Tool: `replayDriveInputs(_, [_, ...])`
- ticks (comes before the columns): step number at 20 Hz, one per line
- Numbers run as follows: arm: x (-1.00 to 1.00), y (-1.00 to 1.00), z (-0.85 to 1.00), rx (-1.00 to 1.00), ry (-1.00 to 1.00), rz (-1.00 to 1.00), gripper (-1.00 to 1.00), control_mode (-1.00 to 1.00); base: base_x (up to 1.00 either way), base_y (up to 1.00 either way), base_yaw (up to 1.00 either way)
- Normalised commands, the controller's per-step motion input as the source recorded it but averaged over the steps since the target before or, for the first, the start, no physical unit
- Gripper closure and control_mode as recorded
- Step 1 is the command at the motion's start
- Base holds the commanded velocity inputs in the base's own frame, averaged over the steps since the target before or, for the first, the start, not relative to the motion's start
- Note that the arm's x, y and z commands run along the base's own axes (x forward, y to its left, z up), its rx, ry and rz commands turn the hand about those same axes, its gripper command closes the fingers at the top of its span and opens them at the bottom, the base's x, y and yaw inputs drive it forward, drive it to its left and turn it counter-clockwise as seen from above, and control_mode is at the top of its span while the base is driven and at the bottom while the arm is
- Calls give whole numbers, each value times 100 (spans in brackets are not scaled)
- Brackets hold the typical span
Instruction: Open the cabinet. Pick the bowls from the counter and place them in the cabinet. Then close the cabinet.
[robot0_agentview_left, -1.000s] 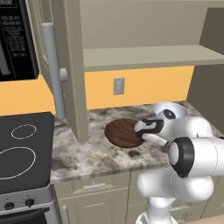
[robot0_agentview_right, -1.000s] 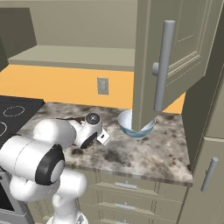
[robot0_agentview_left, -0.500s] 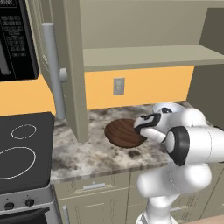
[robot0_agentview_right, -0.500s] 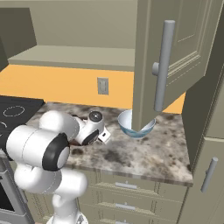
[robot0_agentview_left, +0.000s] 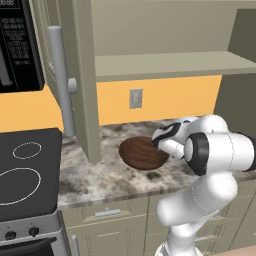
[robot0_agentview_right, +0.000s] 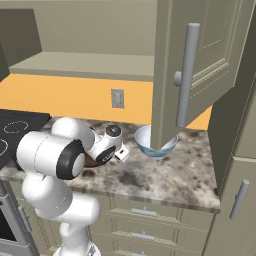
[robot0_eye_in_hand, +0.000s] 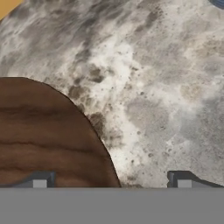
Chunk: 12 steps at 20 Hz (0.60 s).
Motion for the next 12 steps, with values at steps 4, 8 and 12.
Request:
replayDriveInputs(4, [18, 0, -18, 1, 1, 0, -100, -100, 0, 0, 0])
replayDriveInputs(8, [4, 1, -21, 0, 2, 1, 100, -100, 0, 0, 0])
replayDriveInputs(12, [-20, 16, -25, 0, 6, 11, 100, -100, 0, 0, 0])
